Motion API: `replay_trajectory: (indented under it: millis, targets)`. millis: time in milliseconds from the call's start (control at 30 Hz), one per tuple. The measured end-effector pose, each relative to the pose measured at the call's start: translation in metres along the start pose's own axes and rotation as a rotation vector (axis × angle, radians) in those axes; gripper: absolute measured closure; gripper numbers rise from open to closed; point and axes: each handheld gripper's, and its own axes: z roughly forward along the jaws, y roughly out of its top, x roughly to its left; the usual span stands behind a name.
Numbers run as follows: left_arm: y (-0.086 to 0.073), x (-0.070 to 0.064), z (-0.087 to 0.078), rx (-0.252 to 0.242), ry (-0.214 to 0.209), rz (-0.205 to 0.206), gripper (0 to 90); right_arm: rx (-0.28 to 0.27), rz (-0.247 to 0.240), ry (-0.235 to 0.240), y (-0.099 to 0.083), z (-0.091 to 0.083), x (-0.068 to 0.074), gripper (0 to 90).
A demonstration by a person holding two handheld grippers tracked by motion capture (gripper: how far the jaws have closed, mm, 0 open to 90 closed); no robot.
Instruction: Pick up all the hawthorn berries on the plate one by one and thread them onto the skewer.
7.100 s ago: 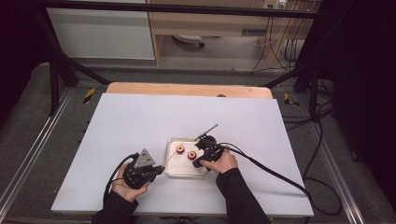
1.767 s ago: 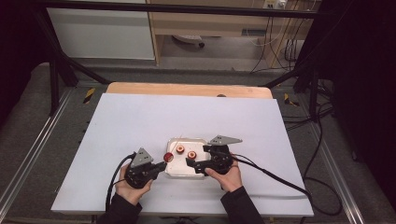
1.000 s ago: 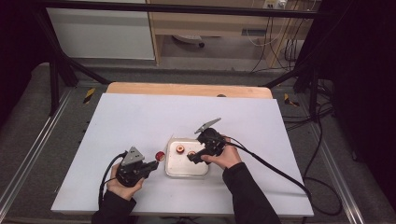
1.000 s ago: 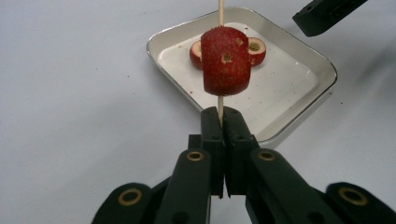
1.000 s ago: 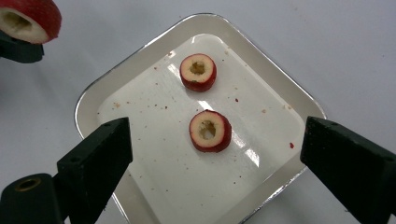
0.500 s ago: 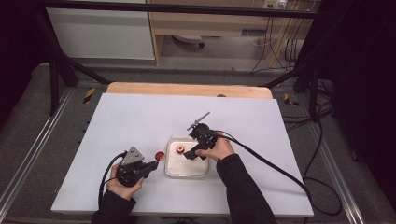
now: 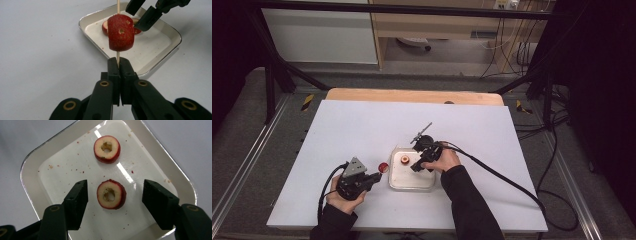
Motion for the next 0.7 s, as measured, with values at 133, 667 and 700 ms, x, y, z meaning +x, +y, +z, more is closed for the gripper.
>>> replay_trajectory:
  millis: [133,667,700]
  targets:
    - [0.0001,0.0000,0.0001,0.000,0.000,0.001,88.2,0.008,-0.001,0.010,-0.0001,0.0027,0.0012,45.9]
    - [0.0005,-0.0002,-0.0005,-0.002,0.001,0.004,88.2,0.024,0.010,-0.005,-0.0001,0.0064,0.0013,60.9]
    - [0.0005,-0.0003,-0.0006,-0.003,0.001,0.002,88.2,0.024,0.009,-0.008,-0.0001,0.0060,0.0011,61.0]
